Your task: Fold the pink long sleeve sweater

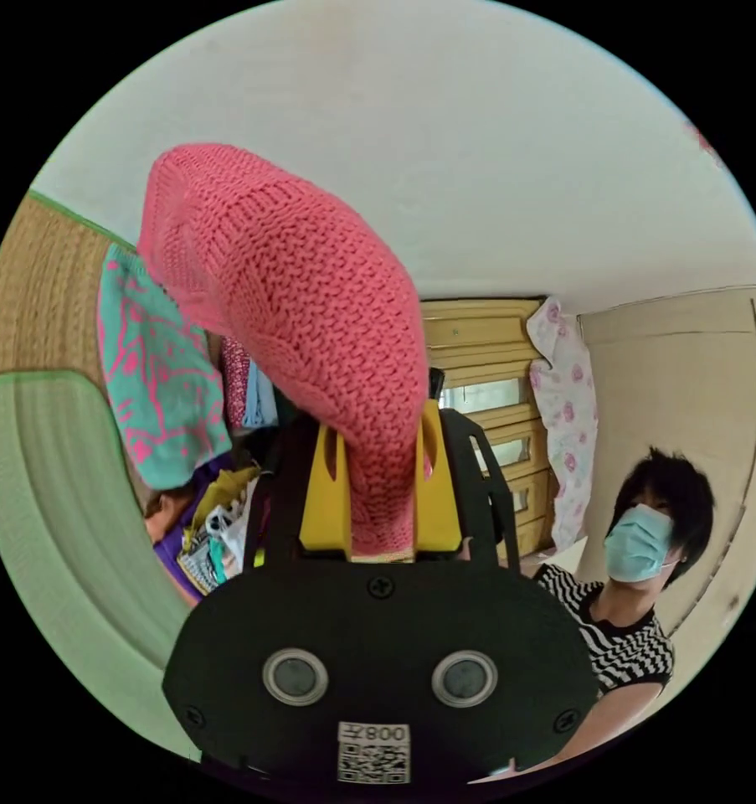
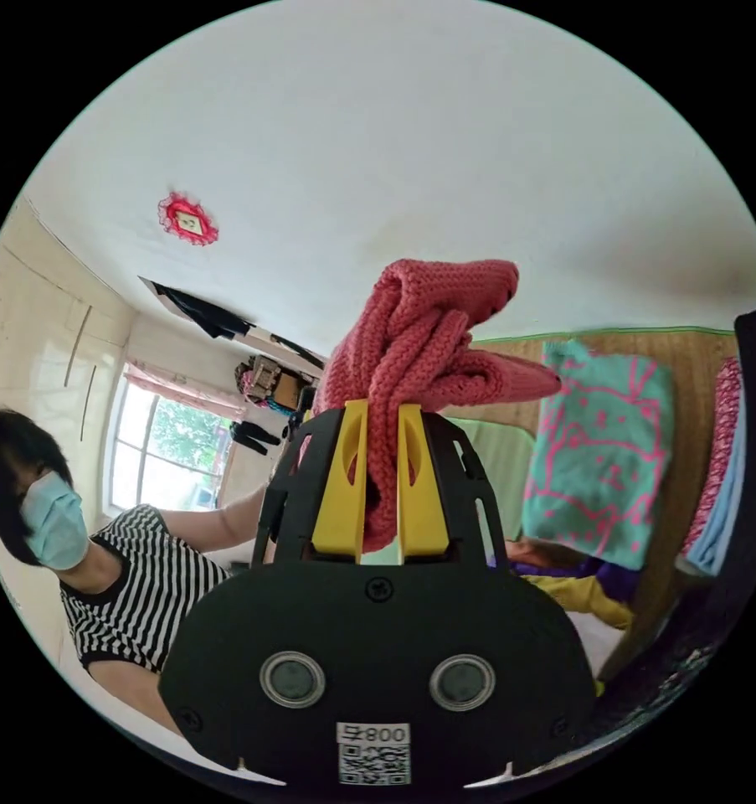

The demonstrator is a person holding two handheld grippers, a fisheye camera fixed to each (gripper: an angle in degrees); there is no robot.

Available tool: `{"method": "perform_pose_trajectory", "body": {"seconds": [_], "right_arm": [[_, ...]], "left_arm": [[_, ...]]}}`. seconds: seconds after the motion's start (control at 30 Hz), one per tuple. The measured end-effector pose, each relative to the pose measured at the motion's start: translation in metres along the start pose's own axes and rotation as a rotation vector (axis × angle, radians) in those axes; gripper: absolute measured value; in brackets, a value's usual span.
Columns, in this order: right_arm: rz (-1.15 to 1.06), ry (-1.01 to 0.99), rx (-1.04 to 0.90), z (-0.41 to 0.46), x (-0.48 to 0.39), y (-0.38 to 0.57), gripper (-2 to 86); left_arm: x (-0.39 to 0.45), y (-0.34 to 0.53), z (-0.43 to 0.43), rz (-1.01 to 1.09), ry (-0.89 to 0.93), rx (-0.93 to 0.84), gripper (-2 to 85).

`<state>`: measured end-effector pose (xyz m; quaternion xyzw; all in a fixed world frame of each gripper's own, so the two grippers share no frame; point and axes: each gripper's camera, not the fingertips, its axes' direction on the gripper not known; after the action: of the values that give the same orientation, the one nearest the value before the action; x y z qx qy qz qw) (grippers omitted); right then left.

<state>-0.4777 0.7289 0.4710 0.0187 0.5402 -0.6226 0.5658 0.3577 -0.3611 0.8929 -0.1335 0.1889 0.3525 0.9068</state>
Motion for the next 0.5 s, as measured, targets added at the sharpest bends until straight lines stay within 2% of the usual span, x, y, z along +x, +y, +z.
{"method": "perform_pose_trajectory", "body": {"seconds": [0.1,0.27,0.3,0.37,0.5], "right_arm": [[0.047,0.089,-0.049,-0.029,0.034,-0.002,6.2],[0.344,0.223,-0.183,-0.024,0.150,0.041,5.9],[0.385,0.223,-0.203,-0.022,0.161,0.049,5.8],[0.471,0.123,-0.159,-0.031,0.184,0.079,5.4],[0.427,0.006,-0.088,-0.061,0.166,0.091,4.8]], "left_arm": [[-0.071,-0.013,0.058,-0.066,-0.055,0.002,13.3],[-0.225,-0.009,0.137,-0.362,-0.214,-0.109,13.4],[-0.245,-0.006,0.153,-0.363,-0.216,-0.144,13.3],[-0.254,-0.005,0.170,-0.321,-0.197,-0.148,13.2],[-0.248,-0.028,0.195,-0.238,-0.246,-0.151,13.2]]}}
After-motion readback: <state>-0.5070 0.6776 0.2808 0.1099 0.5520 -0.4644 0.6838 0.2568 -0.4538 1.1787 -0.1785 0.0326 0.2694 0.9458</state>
